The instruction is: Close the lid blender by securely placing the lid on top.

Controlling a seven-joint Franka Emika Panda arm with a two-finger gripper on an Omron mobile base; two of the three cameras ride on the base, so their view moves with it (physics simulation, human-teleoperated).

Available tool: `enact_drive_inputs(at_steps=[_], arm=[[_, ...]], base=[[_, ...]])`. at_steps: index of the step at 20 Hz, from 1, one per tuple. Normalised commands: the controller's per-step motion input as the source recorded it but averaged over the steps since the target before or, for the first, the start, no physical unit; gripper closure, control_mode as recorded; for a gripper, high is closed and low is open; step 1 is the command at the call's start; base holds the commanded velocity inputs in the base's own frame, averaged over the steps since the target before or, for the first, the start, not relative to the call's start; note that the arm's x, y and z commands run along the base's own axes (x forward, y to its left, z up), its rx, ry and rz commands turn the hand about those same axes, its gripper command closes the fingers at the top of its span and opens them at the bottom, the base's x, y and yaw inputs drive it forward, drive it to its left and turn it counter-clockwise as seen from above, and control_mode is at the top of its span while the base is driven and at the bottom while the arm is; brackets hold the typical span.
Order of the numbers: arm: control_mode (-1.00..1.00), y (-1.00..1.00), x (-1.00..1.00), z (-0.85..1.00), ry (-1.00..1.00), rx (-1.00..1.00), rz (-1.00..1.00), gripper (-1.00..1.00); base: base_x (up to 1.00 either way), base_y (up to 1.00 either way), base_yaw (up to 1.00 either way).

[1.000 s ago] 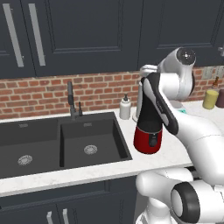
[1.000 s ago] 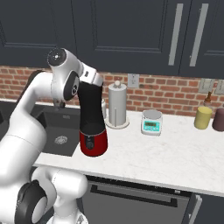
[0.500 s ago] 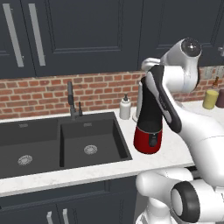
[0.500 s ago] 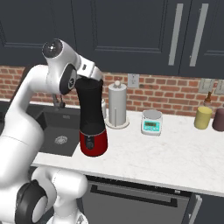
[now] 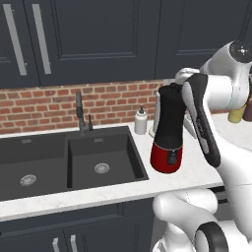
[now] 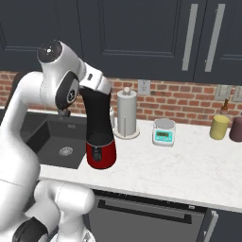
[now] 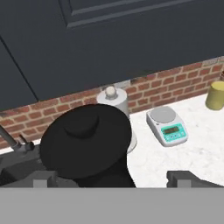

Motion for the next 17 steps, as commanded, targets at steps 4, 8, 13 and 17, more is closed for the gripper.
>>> enact_drive_inputs(at_steps=[4,8,13,17], arm=[[-1.00,-0.58,-0.63,0.00,0.00,0.00,-0.02,-1.00],[-1.00,-0.83,-0.42,0.00,-0.03,0.05,0.00,-1.00],[-1.00,-0.61,-0.07,-0.01,-0.02,0.16,0.00,-1.00],[-1.00,-0.47,0.00,-0.05,0.00,0.11,0.00,-1.00]], base=[[0.00,0.00,0.00],[0.00,0.00,0.00],[0.00,0.00,0.00],[0.00,0.00,0.00]])
